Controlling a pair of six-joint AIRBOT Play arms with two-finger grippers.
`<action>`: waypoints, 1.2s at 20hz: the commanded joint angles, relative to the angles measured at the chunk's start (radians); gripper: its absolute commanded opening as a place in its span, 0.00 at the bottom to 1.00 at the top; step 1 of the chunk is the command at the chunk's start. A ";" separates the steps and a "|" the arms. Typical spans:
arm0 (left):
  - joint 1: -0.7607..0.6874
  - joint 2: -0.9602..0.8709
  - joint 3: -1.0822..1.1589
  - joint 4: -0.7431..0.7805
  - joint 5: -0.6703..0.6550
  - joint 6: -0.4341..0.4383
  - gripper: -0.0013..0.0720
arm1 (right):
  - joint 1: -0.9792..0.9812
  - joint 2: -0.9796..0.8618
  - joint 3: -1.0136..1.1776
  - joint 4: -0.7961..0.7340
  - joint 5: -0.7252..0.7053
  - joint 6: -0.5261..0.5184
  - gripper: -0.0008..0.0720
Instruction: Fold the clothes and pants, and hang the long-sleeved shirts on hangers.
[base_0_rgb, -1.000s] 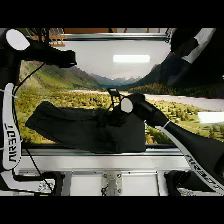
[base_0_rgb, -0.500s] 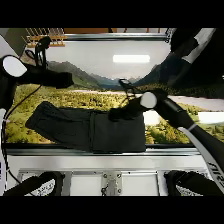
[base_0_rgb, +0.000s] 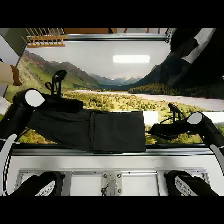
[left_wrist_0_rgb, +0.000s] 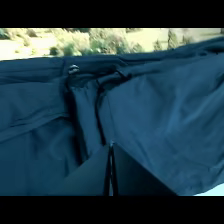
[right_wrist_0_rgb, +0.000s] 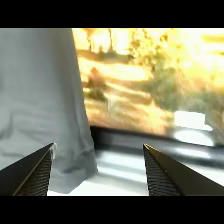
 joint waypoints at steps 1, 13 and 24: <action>-0.071 0.011 -0.044 0.002 0.043 -0.008 0.04 | -0.049 -0.087 -0.068 0.268 -0.074 -0.286 0.85; -0.107 0.011 -0.044 0.002 0.071 -0.032 0.04 | 0.200 -0.274 -0.019 0.510 -0.163 -0.356 0.84; -0.148 -0.024 -0.044 0.000 0.075 -0.087 0.04 | 0.071 -0.231 0.122 -0.062 -0.027 -0.129 0.04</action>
